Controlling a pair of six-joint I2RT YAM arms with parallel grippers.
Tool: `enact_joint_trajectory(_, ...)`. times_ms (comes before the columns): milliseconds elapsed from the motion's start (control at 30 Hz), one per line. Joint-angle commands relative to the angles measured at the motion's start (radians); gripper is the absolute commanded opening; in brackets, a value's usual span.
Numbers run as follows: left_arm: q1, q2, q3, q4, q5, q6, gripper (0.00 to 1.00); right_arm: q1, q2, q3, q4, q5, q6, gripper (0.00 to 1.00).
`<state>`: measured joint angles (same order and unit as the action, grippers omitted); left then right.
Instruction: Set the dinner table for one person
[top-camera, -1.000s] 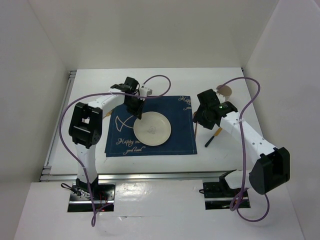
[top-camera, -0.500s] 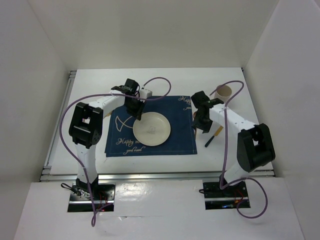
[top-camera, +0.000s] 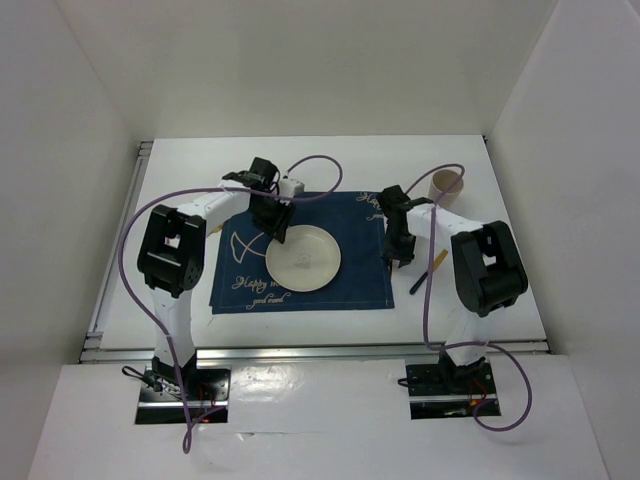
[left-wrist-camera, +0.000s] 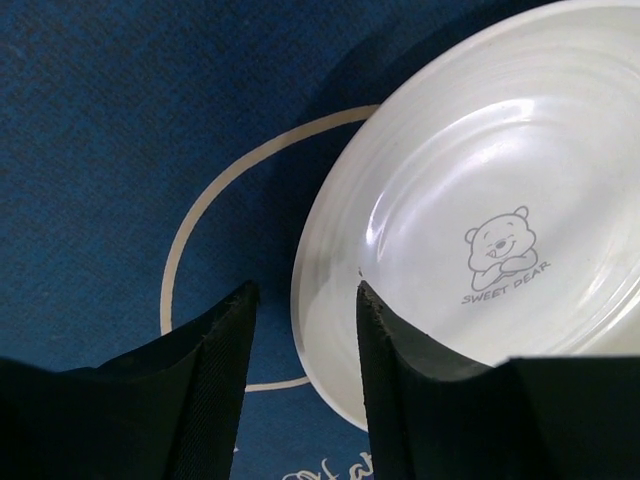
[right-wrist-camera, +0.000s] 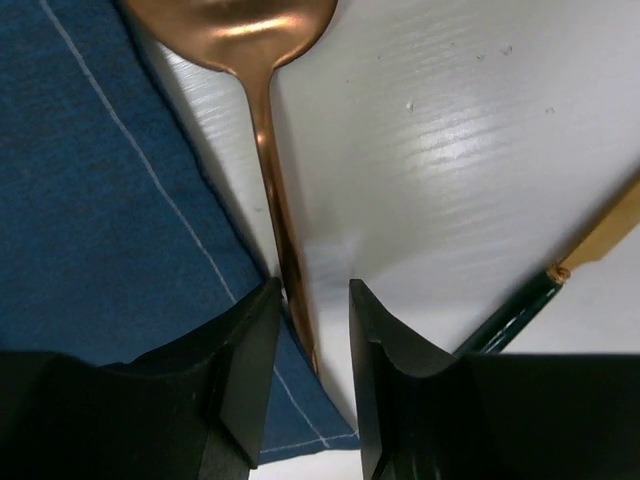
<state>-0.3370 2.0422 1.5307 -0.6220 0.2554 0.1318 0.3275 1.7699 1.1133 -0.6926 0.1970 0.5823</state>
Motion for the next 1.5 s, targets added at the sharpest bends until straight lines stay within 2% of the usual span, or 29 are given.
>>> enact_joint_trajectory(0, 0.006, -0.088, 0.019, -0.016, -0.005, 0.017, 0.52, -0.024, 0.020, 0.034, 0.054, 0.010, -0.029, 0.40)
enact_joint_trajectory(67, 0.029, -0.108, 0.043, -0.039, -0.005, 0.028, 0.52, -0.033, 0.020, 0.022, 0.087, -0.002, -0.038, 0.40)
enact_joint_trajectory(200, 0.058, -0.139, 0.043, -0.064, -0.005, 0.028, 0.52, -0.073, 0.042, 0.008, 0.119, -0.027, -0.056, 0.34)
enact_joint_trajectory(300, 0.085, -0.181, 0.006, -0.064, 0.005, 0.037, 0.52, -0.082, 0.074, -0.001, 0.151, -0.050, -0.128, 0.25)
enact_joint_trajectory(367, 0.096, -0.211, -0.012, -0.064, -0.031, 0.037, 0.52, -0.082, 0.106, 0.010, 0.151, -0.050, -0.169, 0.13)
enact_joint_trajectory(500, 0.125, -0.249, -0.053, -0.064, -0.056, 0.048, 0.52, -0.082, 0.125, 0.033, 0.160, -0.068, -0.220, 0.00)
enact_joint_trajectory(667, 0.200, -0.267, -0.064, -0.082, -0.111, 0.038, 0.52, -0.082, 0.093, 0.100, 0.101, 0.005, -0.208, 0.00)
enact_joint_trajectory(900, 0.361, -0.258, -0.055, -0.104, -0.120, 0.029, 0.52, -0.001, -0.088, 0.189, 0.047, 0.130, -0.211, 0.00)
enact_joint_trajectory(1100, 0.429, -0.238, -0.046, -0.113, -0.153, 0.011, 0.52, 0.096, -0.164, 0.116, 0.041, 0.058, -0.110, 0.00)
enact_joint_trajectory(1200, 0.440, -0.238, -0.046, -0.113, -0.163, 0.002, 0.52, 0.148, -0.150, 0.062, 0.065, 0.010, -0.079, 0.00)
enact_joint_trajectory(1367, 0.451, -0.238, -0.057, -0.113, -0.163, 0.002, 0.52, 0.252, -0.058, 0.052, 0.087, 0.030, -0.053, 0.00)
enact_joint_trajectory(1467, 0.451, -0.238, -0.067, -0.113, -0.173, 0.002, 0.52, 0.252, -0.020, 0.052, 0.087, 0.050, -0.042, 0.00)
